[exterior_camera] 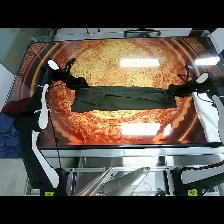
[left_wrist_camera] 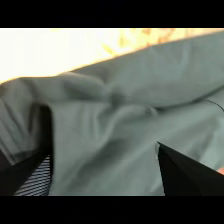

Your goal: Fold the shirts.

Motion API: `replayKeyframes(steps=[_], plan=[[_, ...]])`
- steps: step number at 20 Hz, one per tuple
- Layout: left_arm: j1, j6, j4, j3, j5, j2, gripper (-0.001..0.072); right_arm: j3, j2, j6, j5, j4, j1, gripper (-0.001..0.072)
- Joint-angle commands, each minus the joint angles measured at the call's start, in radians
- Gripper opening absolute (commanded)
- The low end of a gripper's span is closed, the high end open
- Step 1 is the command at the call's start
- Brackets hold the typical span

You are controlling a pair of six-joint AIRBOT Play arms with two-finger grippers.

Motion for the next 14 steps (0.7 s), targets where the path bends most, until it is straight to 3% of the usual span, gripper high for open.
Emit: replayKeyframes(steps=[1, 2, 7, 14], plan=[[0.003, 0.002, 0.005, -0.018, -0.028, 0.043, 0.07, 0.09, -0.004, 0.02, 0.072, -0.042, -0.028, 0.0539], [0.012, 0.002, 0.003, -0.003, -0.043, 0.049, 0.07, 0.106, -0.011, 0.023, 0.095, -0.042, -0.036, 0.0665], [0.076, -0.043, -0.005, -0.033, -0.129, 0.137, 0.0699, 0.113, -0.081, -0.001, 0.198, -0.014, -0.064, 0.0669], [0.09, -0.05, -0.007, -0.168, -0.21, 0.24, 0.0699, 0.113, -0.229, -0.249, 0.291, 0.296, -0.162, 0.0666]])
